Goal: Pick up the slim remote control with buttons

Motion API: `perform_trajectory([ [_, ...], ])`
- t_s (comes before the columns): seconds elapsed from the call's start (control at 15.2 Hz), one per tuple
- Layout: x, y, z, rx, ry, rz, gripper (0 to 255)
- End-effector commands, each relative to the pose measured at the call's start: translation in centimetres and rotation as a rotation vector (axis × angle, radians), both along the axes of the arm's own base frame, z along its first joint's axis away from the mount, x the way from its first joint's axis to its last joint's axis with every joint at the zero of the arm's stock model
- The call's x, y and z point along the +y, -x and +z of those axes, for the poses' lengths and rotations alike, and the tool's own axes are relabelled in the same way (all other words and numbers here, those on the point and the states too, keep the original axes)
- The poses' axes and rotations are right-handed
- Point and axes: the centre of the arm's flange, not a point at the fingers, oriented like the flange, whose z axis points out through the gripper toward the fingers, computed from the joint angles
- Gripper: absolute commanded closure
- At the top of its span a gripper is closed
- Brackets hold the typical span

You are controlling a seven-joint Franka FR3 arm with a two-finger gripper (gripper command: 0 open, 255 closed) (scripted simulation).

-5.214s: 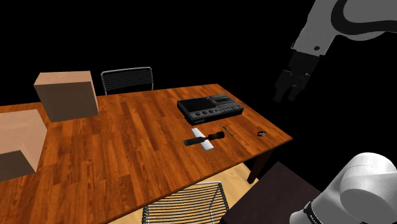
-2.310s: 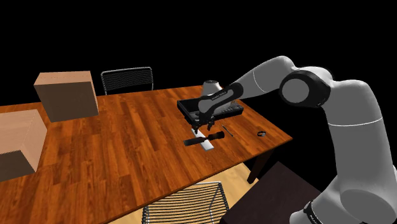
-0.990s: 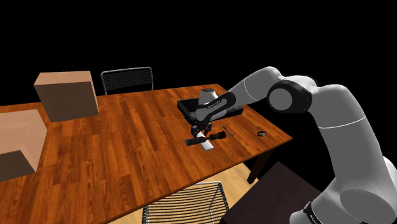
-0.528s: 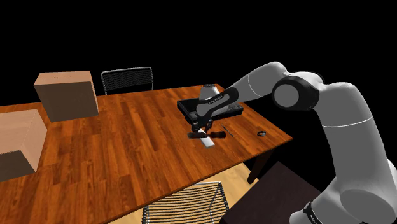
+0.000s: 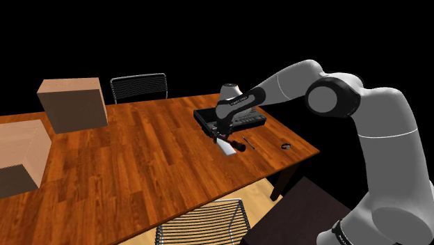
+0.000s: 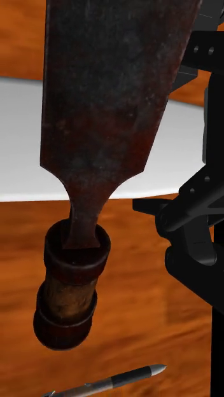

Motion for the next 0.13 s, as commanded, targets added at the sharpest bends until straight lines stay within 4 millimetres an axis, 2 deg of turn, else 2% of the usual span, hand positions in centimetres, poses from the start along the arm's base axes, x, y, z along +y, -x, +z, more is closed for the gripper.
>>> perform_trajectory([
  [0.0, -0.02, 0.05, 0.50, 0.000, 0.000, 0.000, 255],
  [0.07, -0.02, 0.05, 0.50, 0.000, 0.000, 0.000, 255],
])
